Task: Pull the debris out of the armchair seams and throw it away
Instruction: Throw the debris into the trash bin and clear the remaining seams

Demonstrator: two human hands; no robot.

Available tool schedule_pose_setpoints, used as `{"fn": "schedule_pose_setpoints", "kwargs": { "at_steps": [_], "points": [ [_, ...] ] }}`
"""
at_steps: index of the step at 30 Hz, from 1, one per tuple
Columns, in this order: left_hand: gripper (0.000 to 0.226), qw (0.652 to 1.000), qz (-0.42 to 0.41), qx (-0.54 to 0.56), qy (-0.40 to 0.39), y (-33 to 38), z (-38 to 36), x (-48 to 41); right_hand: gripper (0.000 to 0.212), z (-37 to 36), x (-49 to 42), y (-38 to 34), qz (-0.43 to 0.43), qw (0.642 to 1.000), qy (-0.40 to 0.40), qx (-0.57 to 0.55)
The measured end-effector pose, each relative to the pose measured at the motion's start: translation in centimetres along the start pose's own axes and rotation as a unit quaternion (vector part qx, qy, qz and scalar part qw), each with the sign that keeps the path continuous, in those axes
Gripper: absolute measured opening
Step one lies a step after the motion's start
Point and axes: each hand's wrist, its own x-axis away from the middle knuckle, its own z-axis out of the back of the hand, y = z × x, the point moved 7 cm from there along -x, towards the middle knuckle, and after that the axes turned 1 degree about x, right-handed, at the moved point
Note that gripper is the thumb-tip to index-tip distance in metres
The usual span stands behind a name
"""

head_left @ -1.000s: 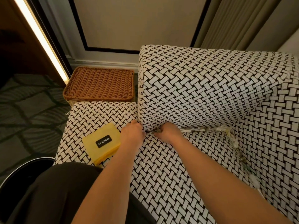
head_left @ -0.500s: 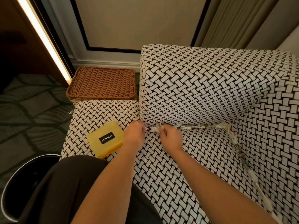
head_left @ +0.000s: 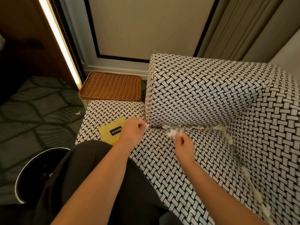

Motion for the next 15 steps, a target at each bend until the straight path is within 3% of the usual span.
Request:
{"fn": "schedule_pose_setpoints", "kwargs": {
  "at_steps": [9,15],
  "points": [
    [0.021,0.999,-0.004,-0.035,-0.038,-0.2,0.6,1.5,0.026,1.0,0.3,0.4,0.067,0.981,0.051,0.176],
    [0.022,0.997,0.012,-0.044,-0.055,-0.1,0.1,2.1,0.028,1.5,-2.5,1.1,0.06,0.937,0.062,0.338]
  ]
}}
